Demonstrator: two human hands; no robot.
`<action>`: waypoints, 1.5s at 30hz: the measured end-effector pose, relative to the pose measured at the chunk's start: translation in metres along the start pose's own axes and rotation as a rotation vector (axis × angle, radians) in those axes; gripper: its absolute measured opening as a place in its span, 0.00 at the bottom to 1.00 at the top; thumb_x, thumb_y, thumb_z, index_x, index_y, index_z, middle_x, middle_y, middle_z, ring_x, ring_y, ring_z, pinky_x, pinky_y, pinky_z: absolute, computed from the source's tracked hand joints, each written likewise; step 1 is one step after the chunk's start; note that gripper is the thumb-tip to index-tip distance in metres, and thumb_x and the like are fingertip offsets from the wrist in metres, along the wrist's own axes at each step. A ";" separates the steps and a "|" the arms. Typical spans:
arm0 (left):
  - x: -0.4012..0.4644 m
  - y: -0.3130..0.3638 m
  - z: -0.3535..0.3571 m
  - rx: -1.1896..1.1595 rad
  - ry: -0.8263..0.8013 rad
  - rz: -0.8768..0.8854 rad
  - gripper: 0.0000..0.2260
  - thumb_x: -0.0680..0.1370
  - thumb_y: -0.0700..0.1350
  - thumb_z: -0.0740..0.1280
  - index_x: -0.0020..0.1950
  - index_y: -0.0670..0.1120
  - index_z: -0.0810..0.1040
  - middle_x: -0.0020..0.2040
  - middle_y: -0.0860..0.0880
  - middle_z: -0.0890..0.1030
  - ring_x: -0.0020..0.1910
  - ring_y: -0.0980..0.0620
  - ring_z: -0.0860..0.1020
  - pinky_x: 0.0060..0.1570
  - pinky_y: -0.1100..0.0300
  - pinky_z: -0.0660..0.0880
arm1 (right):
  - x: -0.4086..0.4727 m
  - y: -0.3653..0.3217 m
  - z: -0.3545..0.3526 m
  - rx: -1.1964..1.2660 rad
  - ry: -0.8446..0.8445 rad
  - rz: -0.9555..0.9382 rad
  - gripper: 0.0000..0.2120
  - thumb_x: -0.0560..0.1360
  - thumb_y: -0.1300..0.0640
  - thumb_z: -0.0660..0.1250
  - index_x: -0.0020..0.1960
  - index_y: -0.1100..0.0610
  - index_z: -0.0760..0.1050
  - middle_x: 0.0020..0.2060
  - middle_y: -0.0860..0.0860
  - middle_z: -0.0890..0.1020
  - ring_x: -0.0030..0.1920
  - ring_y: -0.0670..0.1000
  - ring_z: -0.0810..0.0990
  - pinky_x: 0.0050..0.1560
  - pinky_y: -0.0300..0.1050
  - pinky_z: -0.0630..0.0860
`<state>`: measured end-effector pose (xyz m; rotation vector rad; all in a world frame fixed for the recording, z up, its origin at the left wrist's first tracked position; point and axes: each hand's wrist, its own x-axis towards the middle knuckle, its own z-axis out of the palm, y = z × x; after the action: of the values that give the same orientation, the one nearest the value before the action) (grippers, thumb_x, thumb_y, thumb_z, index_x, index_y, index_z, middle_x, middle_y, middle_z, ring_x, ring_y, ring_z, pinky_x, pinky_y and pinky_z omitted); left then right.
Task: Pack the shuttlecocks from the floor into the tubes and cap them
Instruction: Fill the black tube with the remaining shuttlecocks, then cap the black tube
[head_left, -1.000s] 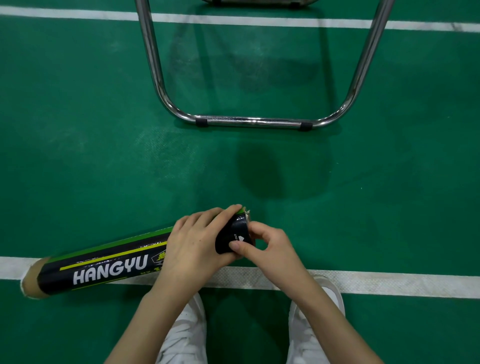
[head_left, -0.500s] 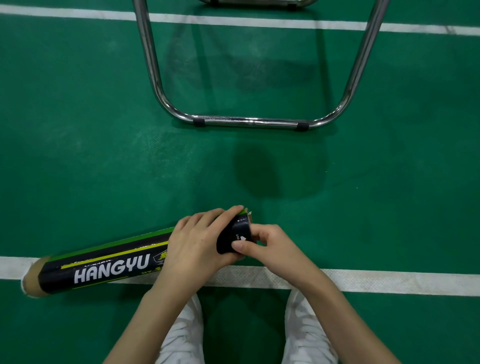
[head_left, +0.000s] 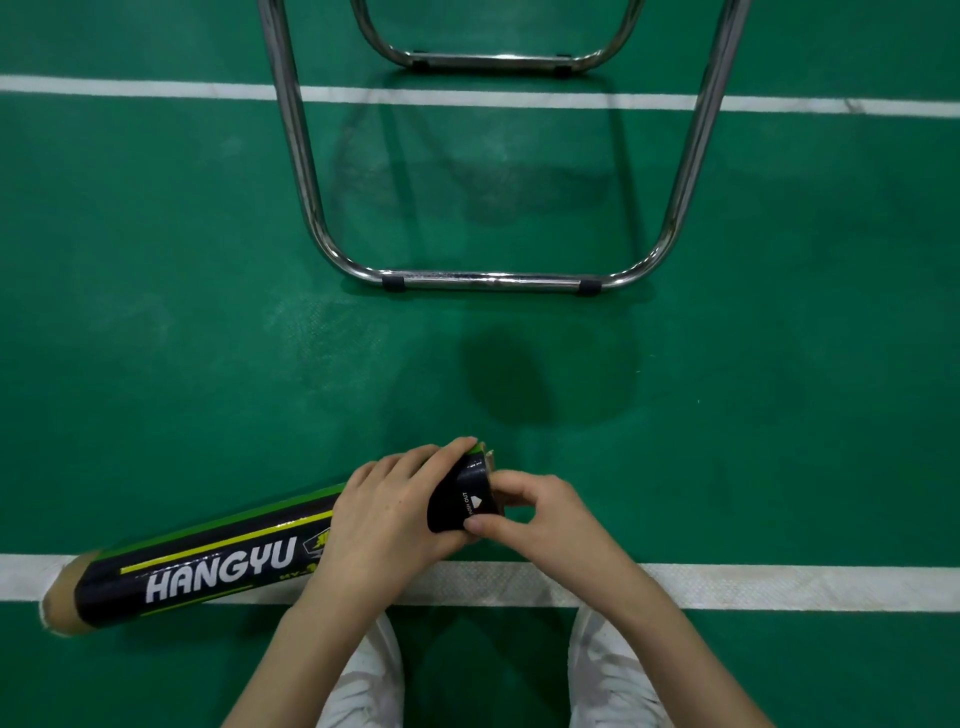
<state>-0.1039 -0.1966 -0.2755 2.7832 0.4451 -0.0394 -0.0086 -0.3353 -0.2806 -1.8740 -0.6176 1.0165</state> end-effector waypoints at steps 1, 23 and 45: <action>0.001 -0.001 -0.002 -0.005 -0.003 -0.015 0.33 0.63 0.67 0.58 0.66 0.55 0.68 0.51 0.55 0.81 0.46 0.50 0.81 0.42 0.54 0.76 | -0.001 -0.001 -0.002 -0.004 0.001 -0.007 0.07 0.70 0.60 0.71 0.47 0.53 0.81 0.44 0.53 0.84 0.49 0.52 0.79 0.56 0.46 0.74; 0.038 0.050 -0.153 -0.240 0.141 -0.063 0.35 0.63 0.64 0.71 0.67 0.66 0.60 0.62 0.65 0.72 0.61 0.59 0.71 0.52 0.59 0.69 | -0.027 -0.132 -0.088 -0.148 0.257 -0.451 0.09 0.68 0.66 0.73 0.43 0.54 0.80 0.40 0.44 0.81 0.45 0.42 0.77 0.51 0.33 0.72; 0.119 0.124 -0.293 -0.781 0.180 0.114 0.21 0.64 0.54 0.76 0.54 0.57 0.74 0.46 0.61 0.80 0.46 0.64 0.78 0.47 0.69 0.74 | -0.038 -0.270 -0.224 -0.264 0.499 -0.598 0.09 0.70 0.64 0.71 0.47 0.52 0.78 0.46 0.48 0.81 0.47 0.45 0.77 0.42 0.30 0.72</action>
<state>0.0410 -0.1795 0.0316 2.0381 0.2619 0.3399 0.1559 -0.3390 0.0314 -1.8878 -0.9541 0.0758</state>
